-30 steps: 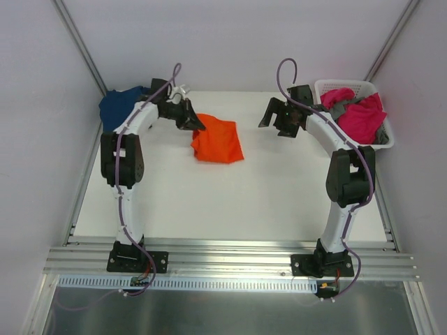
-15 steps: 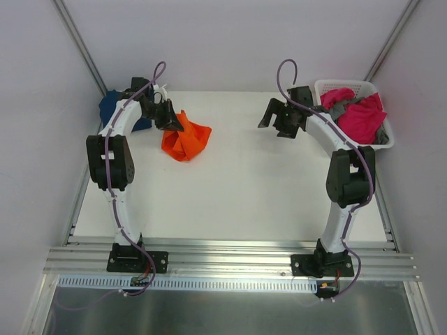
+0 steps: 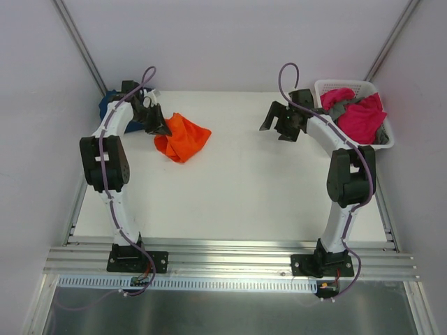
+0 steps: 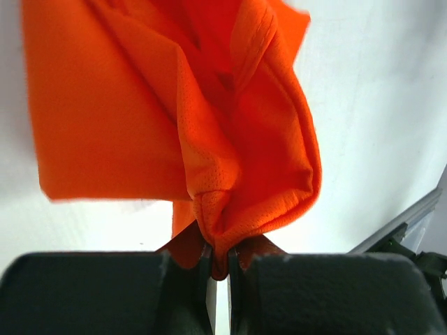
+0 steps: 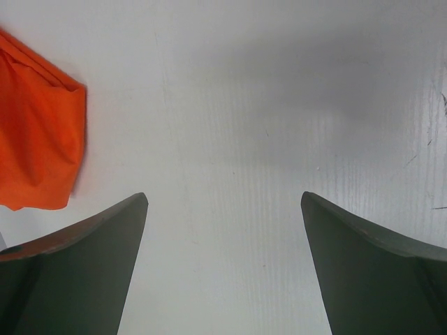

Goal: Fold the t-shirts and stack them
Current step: Neatly place the folded tshirt to the corner

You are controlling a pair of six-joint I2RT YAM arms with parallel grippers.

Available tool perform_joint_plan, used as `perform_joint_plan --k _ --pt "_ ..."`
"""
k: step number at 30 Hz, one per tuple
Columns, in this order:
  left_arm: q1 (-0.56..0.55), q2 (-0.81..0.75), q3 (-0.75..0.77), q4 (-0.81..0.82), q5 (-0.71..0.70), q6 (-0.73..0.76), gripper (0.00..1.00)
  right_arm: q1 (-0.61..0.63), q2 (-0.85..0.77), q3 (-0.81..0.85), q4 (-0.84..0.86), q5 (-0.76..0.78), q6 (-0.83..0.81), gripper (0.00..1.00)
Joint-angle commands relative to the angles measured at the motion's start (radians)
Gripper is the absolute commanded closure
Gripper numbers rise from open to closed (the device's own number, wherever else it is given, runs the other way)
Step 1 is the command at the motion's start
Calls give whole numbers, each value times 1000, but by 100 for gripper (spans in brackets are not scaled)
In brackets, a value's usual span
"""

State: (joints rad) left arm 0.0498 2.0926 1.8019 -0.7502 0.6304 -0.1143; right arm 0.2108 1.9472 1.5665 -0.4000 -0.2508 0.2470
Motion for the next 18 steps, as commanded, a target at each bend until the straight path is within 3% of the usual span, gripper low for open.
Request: perform_joint_plan --k 1,8,15,18 --pt "50 -114 -10 -28 -60 13 100 -4 -47 27 15 -16 17 3" --pt "102 -135 -38 -47 -169 -1 100 4 -34 40 13 -13 15 3" --pt "127 -43 65 -70 -237 45 100 15 -45 20 16 -11 12 3" --pt "121 -45 27 -74 -316 21 58 13 -59 1 23 -7 6 3"
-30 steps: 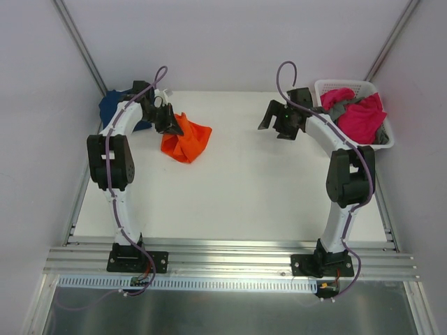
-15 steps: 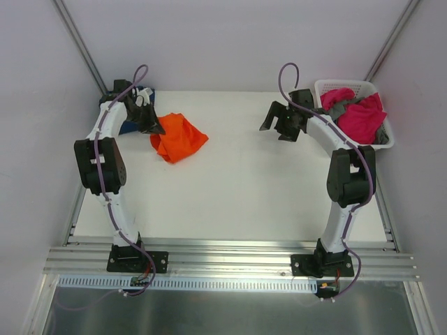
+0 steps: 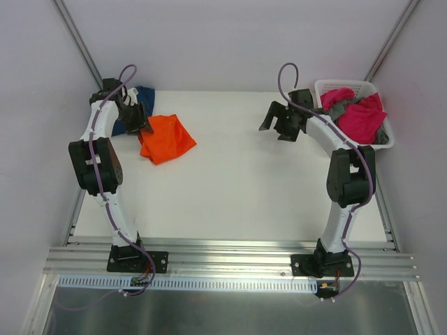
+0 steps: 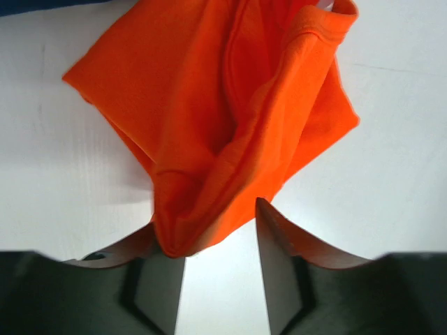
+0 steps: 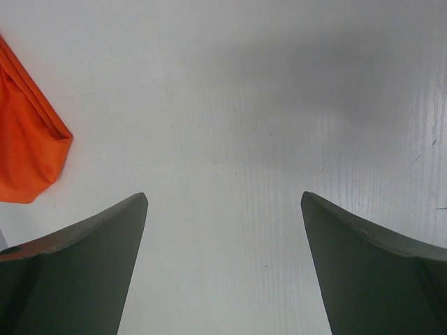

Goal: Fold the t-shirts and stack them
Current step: Neatly place the folded tshirt to the corner

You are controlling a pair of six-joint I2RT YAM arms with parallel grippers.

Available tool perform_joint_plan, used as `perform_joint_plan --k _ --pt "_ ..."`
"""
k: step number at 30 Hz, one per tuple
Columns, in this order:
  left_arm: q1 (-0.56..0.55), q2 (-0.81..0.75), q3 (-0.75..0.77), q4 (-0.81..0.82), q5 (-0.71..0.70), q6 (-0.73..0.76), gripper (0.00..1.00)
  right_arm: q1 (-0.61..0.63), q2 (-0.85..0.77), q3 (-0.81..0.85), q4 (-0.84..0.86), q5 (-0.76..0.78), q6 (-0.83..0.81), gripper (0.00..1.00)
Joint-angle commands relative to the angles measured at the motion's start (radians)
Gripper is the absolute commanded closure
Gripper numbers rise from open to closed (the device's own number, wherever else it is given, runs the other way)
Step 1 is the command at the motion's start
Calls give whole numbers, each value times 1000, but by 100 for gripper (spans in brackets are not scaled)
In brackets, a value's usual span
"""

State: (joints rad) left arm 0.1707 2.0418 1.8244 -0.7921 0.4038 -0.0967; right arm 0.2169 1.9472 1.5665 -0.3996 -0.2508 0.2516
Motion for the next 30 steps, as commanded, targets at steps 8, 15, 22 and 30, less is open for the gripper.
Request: perform_joint_plan --k 8,15,22,30 --pt "-30 -135 -68 -35 -267 -55 3 7 -86 -36 33 -2 -5 3" --pt "-10 -178 -201 -41 -260 -78 4 29 -76 -23 38 7 -9 3" --pt "82 15 -82 -22 -123 -92 8 53 -87 -37 24 19 -31 3" --pt "108 187 58 30 53 -66 5 73 -88 -57 5 45 -67 3"
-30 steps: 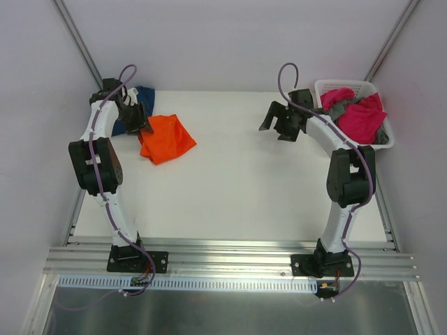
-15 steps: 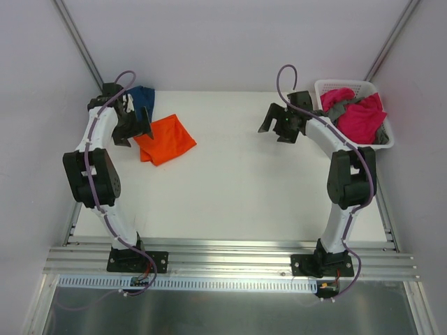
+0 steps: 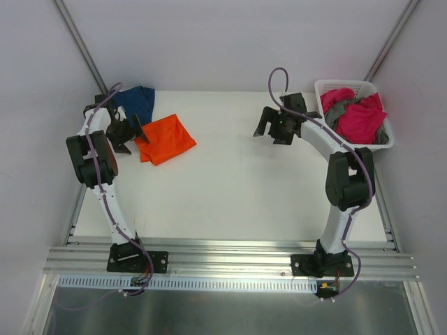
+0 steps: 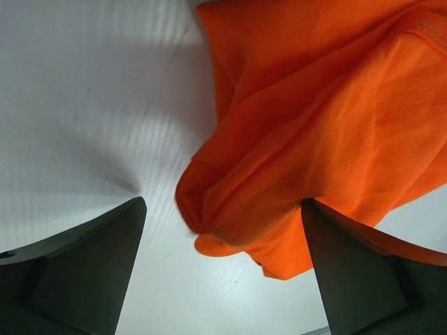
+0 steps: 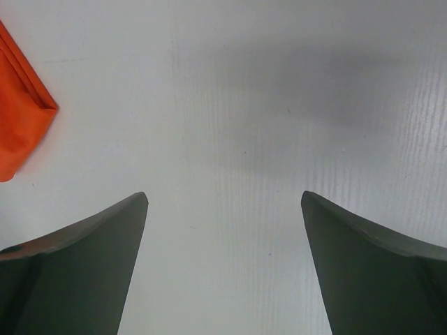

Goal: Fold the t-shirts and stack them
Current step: Neatly place the folded tshirt to the corner

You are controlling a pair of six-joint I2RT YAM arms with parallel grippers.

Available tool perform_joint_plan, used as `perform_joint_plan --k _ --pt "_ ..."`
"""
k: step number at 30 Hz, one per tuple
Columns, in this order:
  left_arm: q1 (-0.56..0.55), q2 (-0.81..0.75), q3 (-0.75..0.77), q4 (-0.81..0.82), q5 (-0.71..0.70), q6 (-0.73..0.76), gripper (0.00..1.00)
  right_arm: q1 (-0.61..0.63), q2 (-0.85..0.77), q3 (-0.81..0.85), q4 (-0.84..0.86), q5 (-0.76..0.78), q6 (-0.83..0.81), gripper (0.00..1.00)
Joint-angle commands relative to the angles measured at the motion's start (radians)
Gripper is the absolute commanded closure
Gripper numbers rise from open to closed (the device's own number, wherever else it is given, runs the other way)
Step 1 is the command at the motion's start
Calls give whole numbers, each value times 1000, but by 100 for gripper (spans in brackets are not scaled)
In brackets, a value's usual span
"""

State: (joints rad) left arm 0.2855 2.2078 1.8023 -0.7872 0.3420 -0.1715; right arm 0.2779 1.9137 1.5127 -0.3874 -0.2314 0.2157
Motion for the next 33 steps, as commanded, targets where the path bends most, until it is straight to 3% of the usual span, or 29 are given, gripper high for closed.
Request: perform_joint_plan --k 1,12,15,16,18,19,21,23,24,26,33 --pt "-3 36 95 28 132 9 5 17 -54 -2 -10 33 -33 3" --pt "-8 240 270 81 166 -13 9 93 -13 47 -25 61 -67 3" --pt "-11 269 273 101 225 -14 25 113 2 73 -31 64 -70 3" --pt "-17 274 270 106 273 -11 40 116 5 83 -33 72 -70 3" --pt "-23 271 250 115 317 -14 48 127 15 101 -36 73 -78 3" --pt "-26 267 241 115 330 -16 58 130 16 106 -36 76 -78 3" --pt "-34 241 206 117 367 -28 65 138 21 118 -36 81 -81 3" --pt "-35 201 165 120 388 -49 83 141 27 122 -36 84 -81 3" --pt "-35 188 155 123 399 -59 85 144 30 127 -34 86 -84 3" --pt "-32 147 134 123 417 -75 97 150 31 132 -30 96 -91 3" --pt "-28 75 290 128 398 -36 100 165 34 147 -25 107 -101 3"
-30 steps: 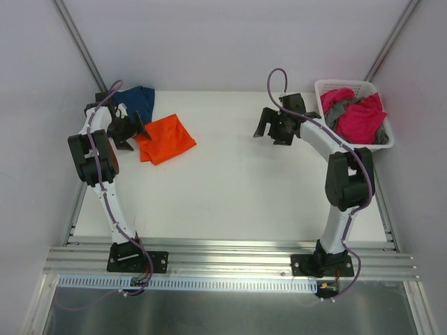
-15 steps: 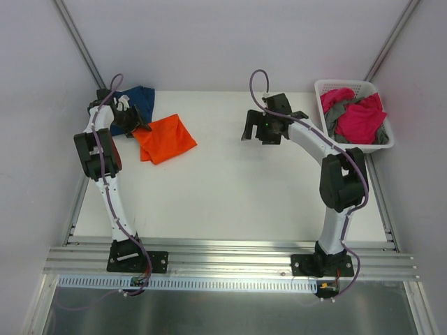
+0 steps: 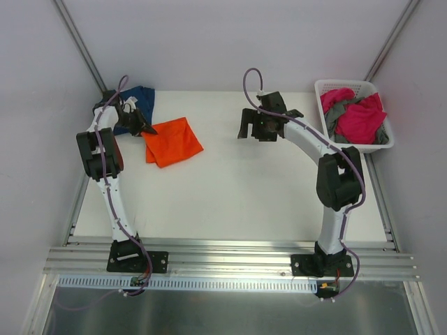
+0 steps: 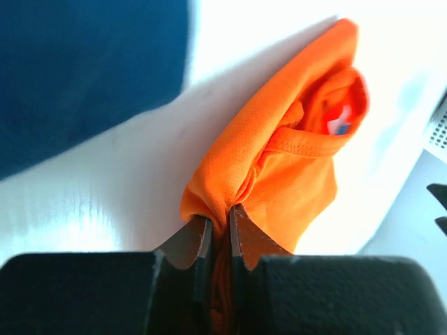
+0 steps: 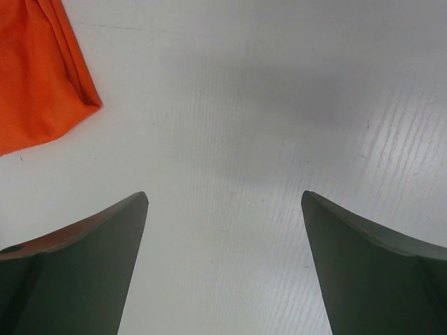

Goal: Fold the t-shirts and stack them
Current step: Neatly place the folded tshirt to the corner

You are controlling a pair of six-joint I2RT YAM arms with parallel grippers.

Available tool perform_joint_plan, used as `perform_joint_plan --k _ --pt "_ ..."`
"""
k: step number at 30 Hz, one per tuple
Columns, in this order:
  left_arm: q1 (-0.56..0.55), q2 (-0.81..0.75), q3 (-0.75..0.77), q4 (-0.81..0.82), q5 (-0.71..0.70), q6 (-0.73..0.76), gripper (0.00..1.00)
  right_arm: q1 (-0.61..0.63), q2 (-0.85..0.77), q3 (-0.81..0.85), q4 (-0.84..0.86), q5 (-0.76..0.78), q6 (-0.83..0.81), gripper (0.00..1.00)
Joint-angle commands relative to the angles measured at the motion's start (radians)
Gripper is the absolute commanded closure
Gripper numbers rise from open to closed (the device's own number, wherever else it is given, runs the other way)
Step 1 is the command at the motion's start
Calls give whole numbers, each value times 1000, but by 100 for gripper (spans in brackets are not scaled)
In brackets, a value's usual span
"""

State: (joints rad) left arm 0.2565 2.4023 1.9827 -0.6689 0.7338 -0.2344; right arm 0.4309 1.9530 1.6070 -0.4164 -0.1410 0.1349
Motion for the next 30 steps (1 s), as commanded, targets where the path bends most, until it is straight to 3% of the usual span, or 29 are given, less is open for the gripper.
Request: perform_joint_plan --k 1,10,17,30 --pt "3 -123 134 11 -20 41 100 11 -6 53 5 11 -20 3" --pt "9 -126 347 11 -229 153 100 -3 -39 16 18 -8 -8 3" --pt "18 -33 487 46 -408 225 100 -44 -83 -61 31 -12 -6 3" --pt "39 52 530 107 -658 325 100 -80 -88 -90 39 -20 6 3"
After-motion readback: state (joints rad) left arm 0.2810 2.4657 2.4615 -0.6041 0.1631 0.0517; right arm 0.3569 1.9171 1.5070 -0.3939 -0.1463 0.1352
